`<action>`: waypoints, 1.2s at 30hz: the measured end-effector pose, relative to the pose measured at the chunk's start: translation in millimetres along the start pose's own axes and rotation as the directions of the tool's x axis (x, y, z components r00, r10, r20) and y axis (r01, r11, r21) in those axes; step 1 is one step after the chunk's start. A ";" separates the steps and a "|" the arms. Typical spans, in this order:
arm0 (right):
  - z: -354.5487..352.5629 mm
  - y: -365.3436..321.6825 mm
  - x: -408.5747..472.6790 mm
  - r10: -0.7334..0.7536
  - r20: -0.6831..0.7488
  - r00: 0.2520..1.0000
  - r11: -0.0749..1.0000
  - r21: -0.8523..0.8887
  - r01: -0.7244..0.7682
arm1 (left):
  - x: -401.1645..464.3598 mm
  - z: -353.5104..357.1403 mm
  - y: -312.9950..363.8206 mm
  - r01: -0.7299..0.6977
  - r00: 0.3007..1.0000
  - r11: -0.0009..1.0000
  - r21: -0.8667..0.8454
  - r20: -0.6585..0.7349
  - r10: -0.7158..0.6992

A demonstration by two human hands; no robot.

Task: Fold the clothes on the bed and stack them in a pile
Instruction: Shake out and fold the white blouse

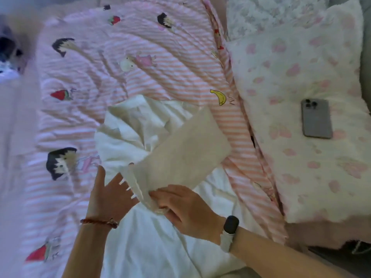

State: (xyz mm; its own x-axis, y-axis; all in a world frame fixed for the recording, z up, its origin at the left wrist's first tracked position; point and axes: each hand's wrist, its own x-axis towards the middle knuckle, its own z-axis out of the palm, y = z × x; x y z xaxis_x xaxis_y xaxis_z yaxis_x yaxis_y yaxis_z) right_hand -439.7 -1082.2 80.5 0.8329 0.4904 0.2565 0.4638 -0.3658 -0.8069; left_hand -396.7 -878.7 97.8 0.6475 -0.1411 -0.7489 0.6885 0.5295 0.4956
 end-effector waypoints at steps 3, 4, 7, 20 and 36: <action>57.3 -18.1 -29.0 0.001 0.211 0.978 0.998 -0.055 0.011 | -21.6 -55.3 -18.9 0.121 0.979 0.992 0.043 -0.171 -0.112; 69.2 -20.0 -37.2 -0.001 0.260 0.966 0.997 -0.078 0.022 | -24.1 -66.1 -27.2 0.158 0.966 0.979 0.132 -0.225 -0.126; 108.1 -27.8 -51.9 -0.020 0.304 0.952 0.983 -0.166 0.074 | -28.0 -108.6 -56.2 0.179 0.948 0.845 0.504 -0.318 -0.012; 123.6 -27.3 -56.6 0.379 0.240 0.893 0.908 -0.284 -0.309 | -36.5 -169.9 -82.7 0.022 0.773 0.500 0.866 -0.332 0.540; 13.6 147.8 127.7 0.529 -0.035 0.848 0.651 -0.624 -0.432 | 146.7 -103.3 49.9 0.239 0.721 0.193 0.952 -0.306 0.621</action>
State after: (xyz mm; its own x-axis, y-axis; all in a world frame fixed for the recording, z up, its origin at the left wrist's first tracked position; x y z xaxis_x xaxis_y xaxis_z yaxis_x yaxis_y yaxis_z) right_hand -268.9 -1062.8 -13.2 0.9622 0.1947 -0.1902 0.1308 -0.9435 -0.3044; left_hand -301.1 -786.6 -32.8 0.7947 0.4837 -0.3669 0.5980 -0.7278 0.3357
